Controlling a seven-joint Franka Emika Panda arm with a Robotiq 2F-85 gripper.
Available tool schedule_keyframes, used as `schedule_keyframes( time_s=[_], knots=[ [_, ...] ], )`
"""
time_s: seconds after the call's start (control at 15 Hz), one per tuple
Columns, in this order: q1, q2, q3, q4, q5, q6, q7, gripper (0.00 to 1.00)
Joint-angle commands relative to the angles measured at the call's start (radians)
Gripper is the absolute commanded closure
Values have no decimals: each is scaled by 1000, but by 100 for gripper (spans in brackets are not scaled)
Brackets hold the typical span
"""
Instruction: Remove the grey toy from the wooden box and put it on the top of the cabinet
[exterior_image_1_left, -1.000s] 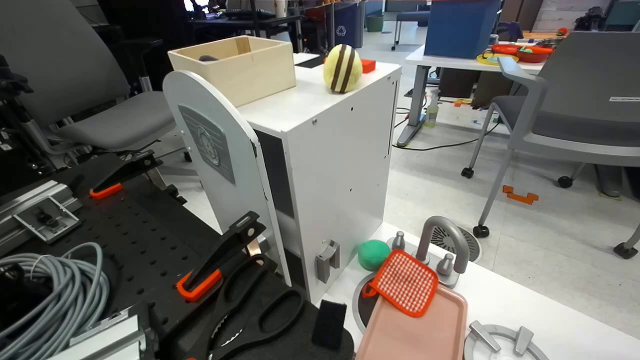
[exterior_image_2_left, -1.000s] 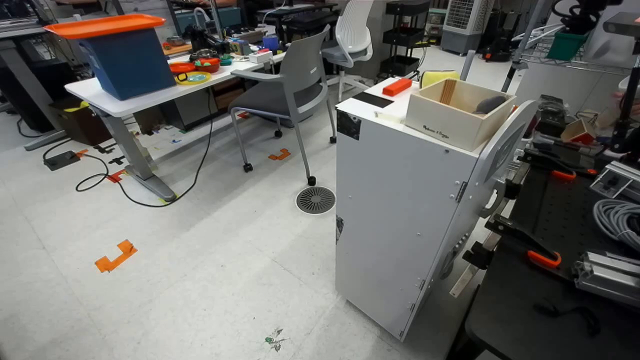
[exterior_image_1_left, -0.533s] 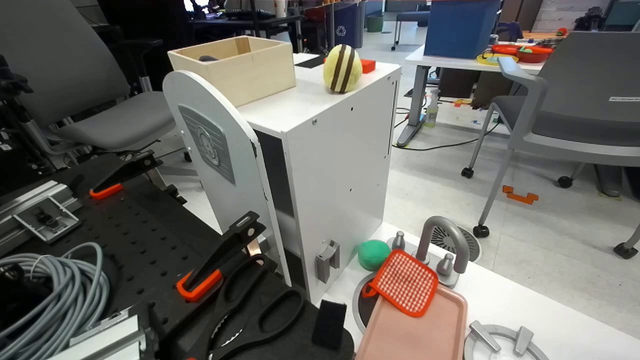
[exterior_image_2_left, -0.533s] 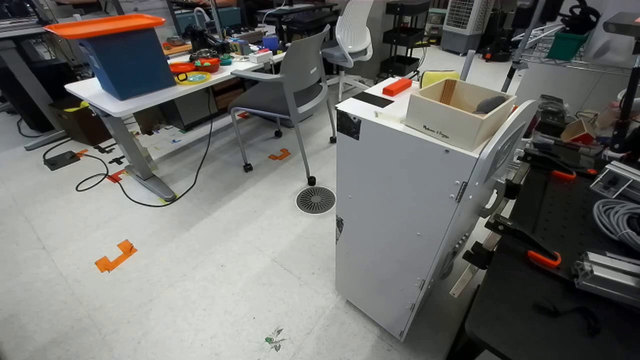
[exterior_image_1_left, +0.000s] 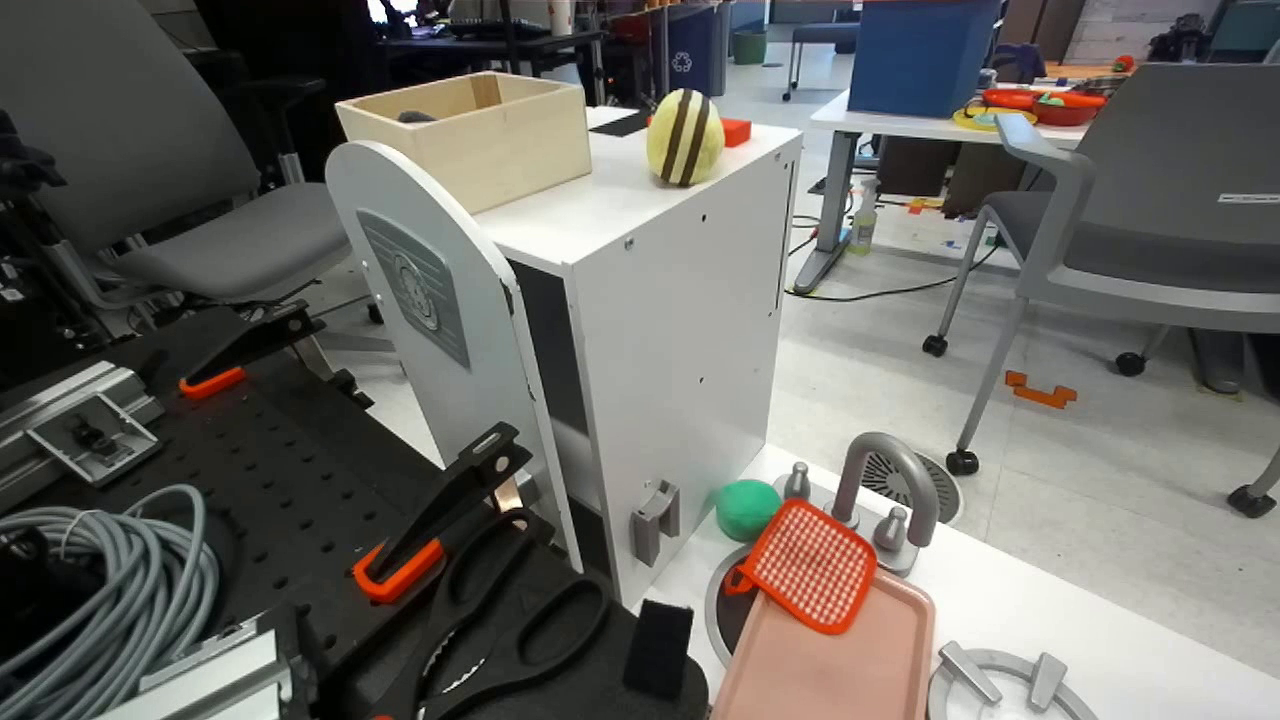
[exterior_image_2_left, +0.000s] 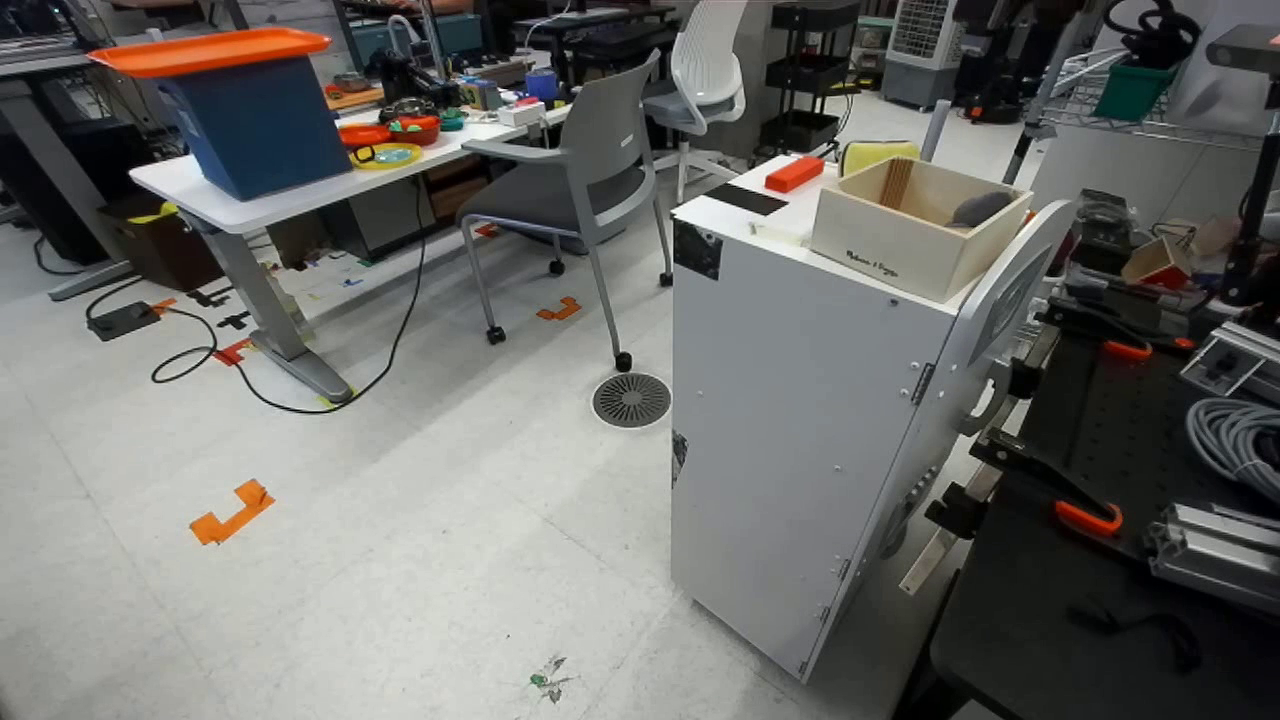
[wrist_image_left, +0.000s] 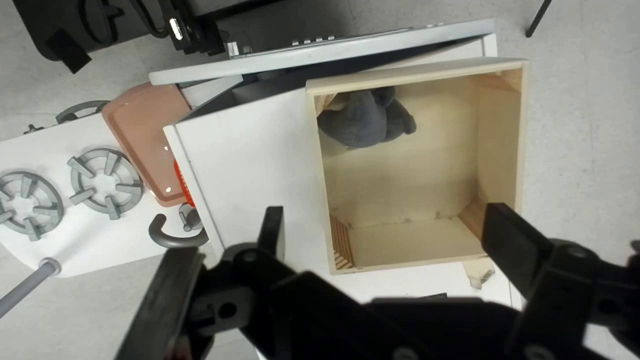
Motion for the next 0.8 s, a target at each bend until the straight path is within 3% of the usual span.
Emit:
schedule_keyframes(
  time_s=[0.0,0.73],
  knots=[
    [21,31,-6,5,1,39,17,0],
    [59,106,-8,-13,57,128,-15,0]
  ],
)
